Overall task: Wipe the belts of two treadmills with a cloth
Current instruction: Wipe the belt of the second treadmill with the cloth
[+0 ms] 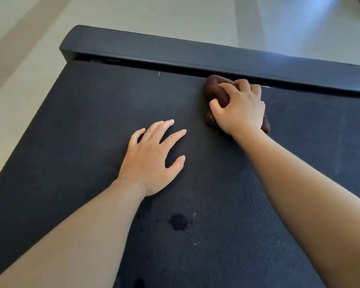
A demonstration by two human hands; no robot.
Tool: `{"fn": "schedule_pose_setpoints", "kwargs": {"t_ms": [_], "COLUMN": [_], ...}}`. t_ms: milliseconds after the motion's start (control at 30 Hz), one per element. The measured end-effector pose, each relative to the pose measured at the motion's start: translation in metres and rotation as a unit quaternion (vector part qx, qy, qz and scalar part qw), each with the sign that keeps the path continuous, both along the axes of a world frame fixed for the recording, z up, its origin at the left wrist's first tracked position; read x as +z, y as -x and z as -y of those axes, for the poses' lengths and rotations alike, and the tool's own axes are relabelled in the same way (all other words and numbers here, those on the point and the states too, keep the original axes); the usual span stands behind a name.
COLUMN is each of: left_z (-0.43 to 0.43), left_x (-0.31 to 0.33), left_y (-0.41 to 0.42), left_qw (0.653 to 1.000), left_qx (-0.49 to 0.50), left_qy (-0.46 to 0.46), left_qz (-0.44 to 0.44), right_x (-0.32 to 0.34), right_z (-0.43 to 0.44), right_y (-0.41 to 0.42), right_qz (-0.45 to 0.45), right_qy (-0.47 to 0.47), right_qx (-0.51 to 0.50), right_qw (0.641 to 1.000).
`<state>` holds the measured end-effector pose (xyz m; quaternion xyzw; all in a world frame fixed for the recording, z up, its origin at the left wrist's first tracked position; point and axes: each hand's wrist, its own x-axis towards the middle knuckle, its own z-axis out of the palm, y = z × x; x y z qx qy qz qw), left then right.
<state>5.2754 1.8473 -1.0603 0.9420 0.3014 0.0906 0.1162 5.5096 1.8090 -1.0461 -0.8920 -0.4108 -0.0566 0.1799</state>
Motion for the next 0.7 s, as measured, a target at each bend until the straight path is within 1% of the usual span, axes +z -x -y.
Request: {"fn": "schedule_pose_setpoints", "kwargs": {"t_ms": [133, 300, 400, 567, 700], "left_z": [-0.001, -0.002, -0.002, 0.002, 0.023], "left_x": [-0.001, -0.002, -0.005, -0.004, -0.002], "left_y": [0.0, 0.0, -0.001, 0.002, 0.038], "left_qw": [1.0, 1.0, 1.0, 0.999, 1.0], "left_qx": [-0.002, -0.004, -0.004, -0.006, -0.024], "left_qy": [0.001, 0.001, -0.005, -0.003, 0.013], "left_qz": [0.001, 0.012, 0.025, 0.034, 0.014], "right_x": [0.0, 0.005, 0.003, 0.001, 0.001], "right_z": [-0.015, 0.0, 0.024, 0.071, 0.108], "right_y": [-0.012, 0.0, 0.026, 0.083, 0.139], "right_qz": [-0.002, -0.005, -0.001, 0.019, 0.012], "right_qy": [-0.003, 0.027, 0.038, 0.026, 0.032], "right_qx": [0.002, 0.01, 0.01, 0.002, -0.01], "right_qw": [1.0, 1.0, 0.999, 0.999, 0.999]}}
